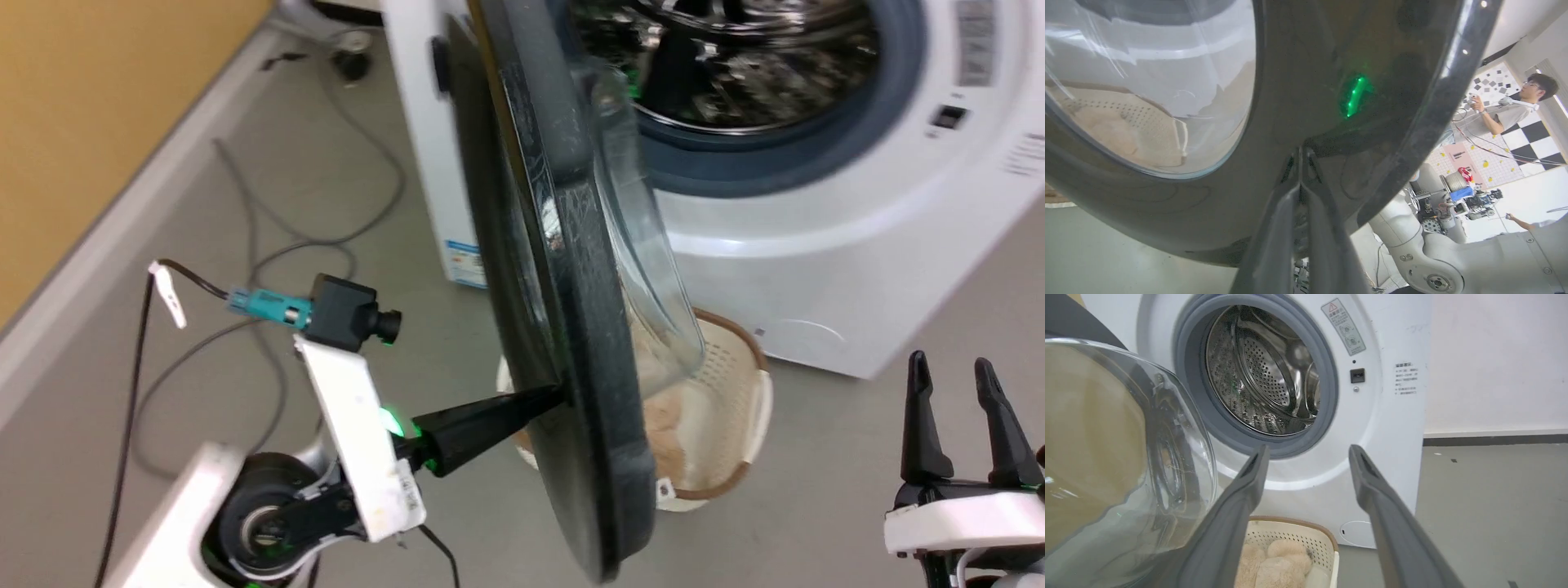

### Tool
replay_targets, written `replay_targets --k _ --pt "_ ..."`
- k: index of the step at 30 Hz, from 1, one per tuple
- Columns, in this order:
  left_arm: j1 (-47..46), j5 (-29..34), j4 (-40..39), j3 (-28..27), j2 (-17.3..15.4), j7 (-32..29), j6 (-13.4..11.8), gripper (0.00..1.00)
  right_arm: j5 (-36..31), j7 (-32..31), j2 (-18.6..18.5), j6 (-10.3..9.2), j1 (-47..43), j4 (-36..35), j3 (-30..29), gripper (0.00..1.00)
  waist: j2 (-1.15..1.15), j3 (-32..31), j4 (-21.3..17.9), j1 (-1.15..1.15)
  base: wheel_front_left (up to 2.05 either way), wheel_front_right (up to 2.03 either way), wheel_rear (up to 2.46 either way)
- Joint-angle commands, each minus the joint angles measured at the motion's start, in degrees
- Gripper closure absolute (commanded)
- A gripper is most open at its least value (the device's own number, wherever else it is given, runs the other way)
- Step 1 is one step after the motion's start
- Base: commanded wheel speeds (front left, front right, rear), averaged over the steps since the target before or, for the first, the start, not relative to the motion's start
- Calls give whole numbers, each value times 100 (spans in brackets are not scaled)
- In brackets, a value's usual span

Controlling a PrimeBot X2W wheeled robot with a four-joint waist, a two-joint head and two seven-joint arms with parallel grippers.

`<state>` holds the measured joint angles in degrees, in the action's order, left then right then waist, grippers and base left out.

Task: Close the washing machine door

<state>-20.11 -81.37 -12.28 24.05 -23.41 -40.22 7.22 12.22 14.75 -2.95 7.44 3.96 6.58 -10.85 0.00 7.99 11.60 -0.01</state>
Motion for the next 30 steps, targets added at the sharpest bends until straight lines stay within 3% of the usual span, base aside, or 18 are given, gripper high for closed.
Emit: replay_targets --k 1,8,20,27,30 --pt "-90 -33 53 87 64 102 26 100 30 25 7 5 -3 -31 6 0 0 24 -346 1 0 0 0" --pt "-316 -38 351 465 142 505 26 100 26 25 7 5 54 -51 -29 0 0 139 -948 1 0 0 0" --pt "-655 -176 910 977 227 1239 26 100 90 25 7 5 163 7 97 0 0 212 -1563 1 0 0 0" --pt "-625 -57 982 1215 36 1850 26 100 88 25 7 5 15 41 7 0 0 54 -1609 1 0 0 0" --pt "-633 369 959 1334 -144 2409 26 100 135 25 7 5 -53 7 -85 0 0 -56 -1531 1 0 0 0"
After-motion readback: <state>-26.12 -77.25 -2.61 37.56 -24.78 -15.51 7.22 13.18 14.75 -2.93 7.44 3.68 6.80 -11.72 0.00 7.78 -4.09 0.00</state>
